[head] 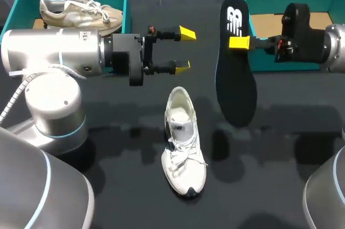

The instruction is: Take the shoe out of the shoebox, open the shoe tongue, remove and reinsert the insole, then place the shoe into the shoebox

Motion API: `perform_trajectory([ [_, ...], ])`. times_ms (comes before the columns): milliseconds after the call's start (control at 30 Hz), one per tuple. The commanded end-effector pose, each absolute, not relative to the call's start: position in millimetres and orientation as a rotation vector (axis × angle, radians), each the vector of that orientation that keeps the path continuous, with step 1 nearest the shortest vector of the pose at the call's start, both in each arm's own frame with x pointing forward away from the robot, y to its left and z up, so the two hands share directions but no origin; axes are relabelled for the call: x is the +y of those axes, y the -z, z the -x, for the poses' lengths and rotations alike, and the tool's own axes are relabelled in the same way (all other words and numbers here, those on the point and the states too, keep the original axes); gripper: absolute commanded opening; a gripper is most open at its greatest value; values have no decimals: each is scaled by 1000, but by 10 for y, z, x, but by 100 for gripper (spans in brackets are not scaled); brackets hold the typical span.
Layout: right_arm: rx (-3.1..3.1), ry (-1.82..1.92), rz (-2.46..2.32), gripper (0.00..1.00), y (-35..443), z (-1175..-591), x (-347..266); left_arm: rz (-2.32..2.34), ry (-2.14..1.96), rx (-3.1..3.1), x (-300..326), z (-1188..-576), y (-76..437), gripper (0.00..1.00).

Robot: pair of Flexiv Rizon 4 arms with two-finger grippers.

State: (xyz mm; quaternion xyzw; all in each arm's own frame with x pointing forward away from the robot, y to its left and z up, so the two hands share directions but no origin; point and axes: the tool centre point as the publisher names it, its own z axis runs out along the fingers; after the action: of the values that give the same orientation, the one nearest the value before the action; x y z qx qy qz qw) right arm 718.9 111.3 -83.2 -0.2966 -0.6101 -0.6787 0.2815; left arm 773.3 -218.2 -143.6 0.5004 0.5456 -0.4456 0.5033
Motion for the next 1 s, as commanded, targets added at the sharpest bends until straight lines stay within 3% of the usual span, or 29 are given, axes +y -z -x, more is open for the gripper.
perform_trajectory([
  [33,-1614,1761,827,0,901,-7408,1174,-1209,1075,1317,-2200,-7739,1442,100],
  [1000,-1440,1547,1047,0,1162,-7728,1275,-1161,988,1387,-2288,-7814,1495,100],
])
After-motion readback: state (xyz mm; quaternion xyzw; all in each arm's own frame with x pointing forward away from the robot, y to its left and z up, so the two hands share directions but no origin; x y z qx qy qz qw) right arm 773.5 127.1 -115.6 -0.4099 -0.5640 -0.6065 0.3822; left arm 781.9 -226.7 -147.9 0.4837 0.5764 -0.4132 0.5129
